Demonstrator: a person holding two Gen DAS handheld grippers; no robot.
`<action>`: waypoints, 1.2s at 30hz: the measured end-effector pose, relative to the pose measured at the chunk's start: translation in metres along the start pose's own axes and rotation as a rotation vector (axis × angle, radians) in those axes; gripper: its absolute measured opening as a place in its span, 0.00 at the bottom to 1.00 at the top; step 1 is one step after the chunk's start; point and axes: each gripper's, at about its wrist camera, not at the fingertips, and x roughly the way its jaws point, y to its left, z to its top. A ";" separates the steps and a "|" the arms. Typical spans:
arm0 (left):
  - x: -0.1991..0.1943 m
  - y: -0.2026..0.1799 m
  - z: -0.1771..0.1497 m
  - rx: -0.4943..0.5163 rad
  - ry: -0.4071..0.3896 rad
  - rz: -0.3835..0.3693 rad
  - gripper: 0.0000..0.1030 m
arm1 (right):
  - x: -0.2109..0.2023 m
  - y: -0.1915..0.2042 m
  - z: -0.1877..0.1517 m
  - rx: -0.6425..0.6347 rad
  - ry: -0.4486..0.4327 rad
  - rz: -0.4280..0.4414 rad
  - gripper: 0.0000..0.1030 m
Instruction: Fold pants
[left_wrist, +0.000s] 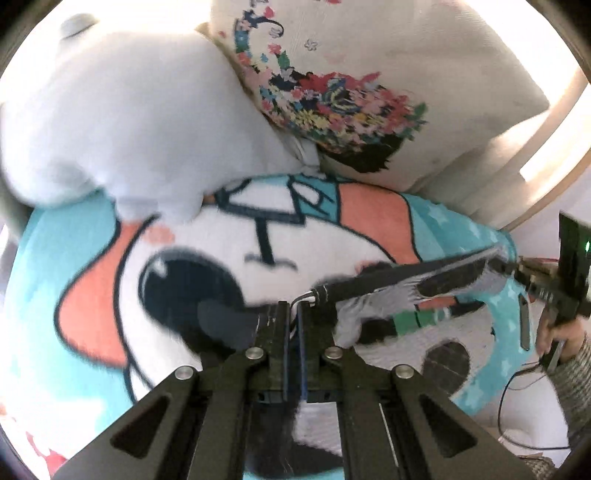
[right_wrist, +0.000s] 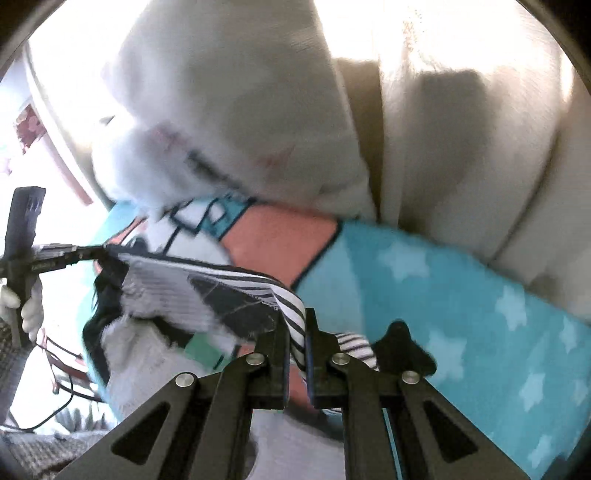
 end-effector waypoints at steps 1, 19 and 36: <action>-0.004 0.001 -0.015 -0.010 -0.006 0.000 0.03 | -0.003 0.006 -0.014 0.001 0.009 0.007 0.07; 0.004 0.045 -0.099 -0.408 0.018 -0.170 0.40 | 0.016 0.020 -0.130 0.192 0.095 0.083 0.07; 0.010 0.016 -0.059 -0.517 -0.033 -0.141 0.03 | 0.006 0.017 -0.129 0.192 0.094 0.085 0.07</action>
